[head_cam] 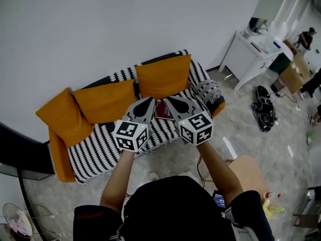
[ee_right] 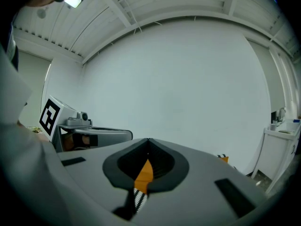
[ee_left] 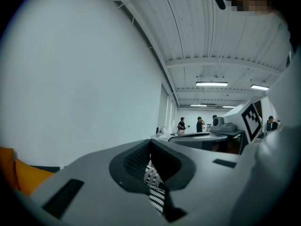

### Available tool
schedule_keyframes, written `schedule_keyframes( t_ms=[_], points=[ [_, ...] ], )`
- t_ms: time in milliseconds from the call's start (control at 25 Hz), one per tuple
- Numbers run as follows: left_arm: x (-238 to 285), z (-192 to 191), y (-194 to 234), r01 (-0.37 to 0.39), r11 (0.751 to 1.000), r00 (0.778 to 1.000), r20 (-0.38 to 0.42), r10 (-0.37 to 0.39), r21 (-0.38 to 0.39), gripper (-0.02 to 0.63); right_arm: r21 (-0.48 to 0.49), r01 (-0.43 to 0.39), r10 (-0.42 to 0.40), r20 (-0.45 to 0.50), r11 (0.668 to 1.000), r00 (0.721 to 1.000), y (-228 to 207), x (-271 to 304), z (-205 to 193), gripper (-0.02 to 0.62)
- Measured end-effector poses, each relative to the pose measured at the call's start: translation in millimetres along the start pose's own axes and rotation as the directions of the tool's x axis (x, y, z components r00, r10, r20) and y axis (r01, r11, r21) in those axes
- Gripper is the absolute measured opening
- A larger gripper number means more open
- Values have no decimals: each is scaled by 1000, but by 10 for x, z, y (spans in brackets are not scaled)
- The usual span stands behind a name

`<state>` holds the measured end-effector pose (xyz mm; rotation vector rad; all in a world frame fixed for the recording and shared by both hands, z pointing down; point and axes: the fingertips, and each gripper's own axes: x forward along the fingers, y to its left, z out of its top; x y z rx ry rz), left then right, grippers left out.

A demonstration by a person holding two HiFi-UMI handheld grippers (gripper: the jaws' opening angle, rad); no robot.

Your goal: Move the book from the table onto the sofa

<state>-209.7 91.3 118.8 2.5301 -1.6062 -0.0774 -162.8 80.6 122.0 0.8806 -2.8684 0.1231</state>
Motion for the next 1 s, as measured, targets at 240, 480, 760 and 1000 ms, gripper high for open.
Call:
schedule_keyframes(
  t_ms=[240,480,760,1000],
  points=[
    [204,131,-276,-14,1000,1000,18,14,-11,17,-16,-16,16,-3,1000,1000,-242,-270,127,15],
    [371,228,-541,-21,999,998,57,24,-44,17,-35,-34,34,1,999,999,-378,-495,160,15],
    [416,263,-725,-11,998,998,60,14,-57,17,-15,-29,29,28,999,999,-498,-632,188,15],
    [532,213,-809,-13,999,999,50,15,-35,17,-13,-29,29,42,999,999,-615,-677,191,15]
  ],
)
